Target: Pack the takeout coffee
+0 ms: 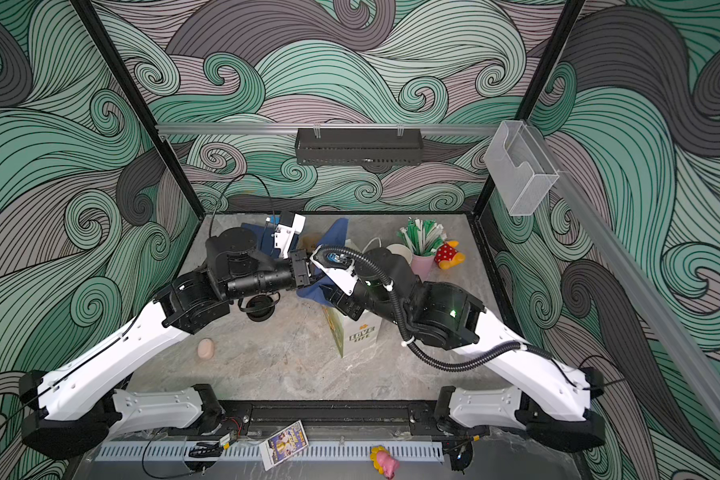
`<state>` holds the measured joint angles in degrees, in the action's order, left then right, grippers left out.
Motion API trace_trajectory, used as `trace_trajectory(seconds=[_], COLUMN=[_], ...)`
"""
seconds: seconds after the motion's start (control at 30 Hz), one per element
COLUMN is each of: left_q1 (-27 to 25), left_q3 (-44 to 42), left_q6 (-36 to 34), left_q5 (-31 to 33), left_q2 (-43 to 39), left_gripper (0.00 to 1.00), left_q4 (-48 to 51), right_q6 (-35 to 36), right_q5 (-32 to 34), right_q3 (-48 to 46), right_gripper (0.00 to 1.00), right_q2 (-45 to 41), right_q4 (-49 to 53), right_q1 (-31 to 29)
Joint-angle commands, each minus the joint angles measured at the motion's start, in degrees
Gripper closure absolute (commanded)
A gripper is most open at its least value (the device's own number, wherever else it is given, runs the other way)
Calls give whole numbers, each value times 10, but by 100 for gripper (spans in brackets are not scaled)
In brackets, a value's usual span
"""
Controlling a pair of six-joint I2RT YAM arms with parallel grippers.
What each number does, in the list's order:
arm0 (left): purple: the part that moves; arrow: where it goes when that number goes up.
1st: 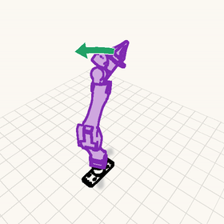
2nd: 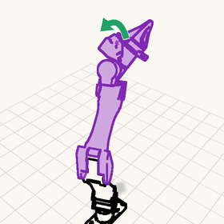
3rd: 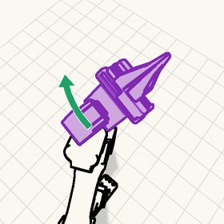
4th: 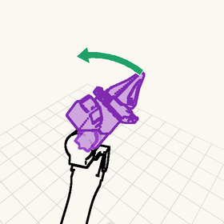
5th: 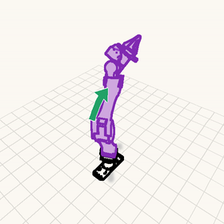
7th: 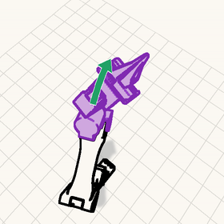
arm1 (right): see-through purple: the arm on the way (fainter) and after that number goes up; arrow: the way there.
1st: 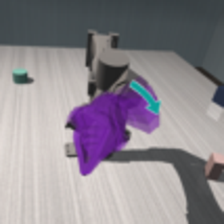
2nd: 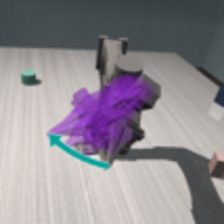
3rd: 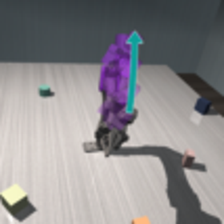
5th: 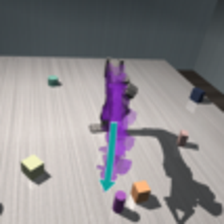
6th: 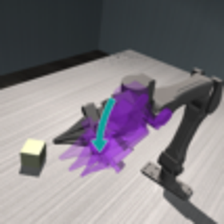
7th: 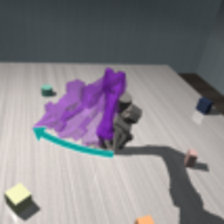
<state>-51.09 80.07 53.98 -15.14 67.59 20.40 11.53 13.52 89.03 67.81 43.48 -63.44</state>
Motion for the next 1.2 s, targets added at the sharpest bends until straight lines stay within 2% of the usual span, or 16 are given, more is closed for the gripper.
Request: trace_trajectory(seconds=[0.0,0.17,0.2,0.3,0.43,0.47,0.57,0.63,0.67,0.77,0.87,1.03,1.17], left_q1=[-2,-1,-1,0,1,1,3,3,3,4,8,22,35], left_q3=[-2,-11,-11,-16,-25,-24,-17,-15,-17,-23,-21,-41,-71], left_q6=[14,28,28,27,16,6,-42,-78,-92,-127,-149,-146,-122], left_q5=[-33,-50,-49,-47,-30,-20,51,123,157,255,310,306,287], left_q2=[-13,-13,-13,-17,-27,-31,-52,-76,-89,-124,-138,-138,-143], left_gripper=[100,100,96,83,57,51,35,21,18,15,12,12,12], left_q4=[-45,-68,-68,-78,-98,-96,-63,-32,-18,25,76,110,105], right_q6=[6,3,1,-2,-17,-22,-51,-88,-104,-163,-212,-232,-217], right_q5=[-23,-37,-40,-48,-60,-61,-57,-52,-47,-22,-22,-15,-18], right_q3=[-6,-9,-9,-6,-6,-7,-6,6,13,50,94,178,236], right_gripper=[50,67,72,85,100,100,100,100,100,100,100,100,100], right_q2=[-5,-9,-10,-12,-17,-18,-23,-25,-25,-24,-16,35,104], right_q4=[-24,-24,-23,-16,-9,-5,18,47,61,114,168,258,316], right_q1=[-3,-3,-3,-2,0,1,4,8,9,17,47,113,131])
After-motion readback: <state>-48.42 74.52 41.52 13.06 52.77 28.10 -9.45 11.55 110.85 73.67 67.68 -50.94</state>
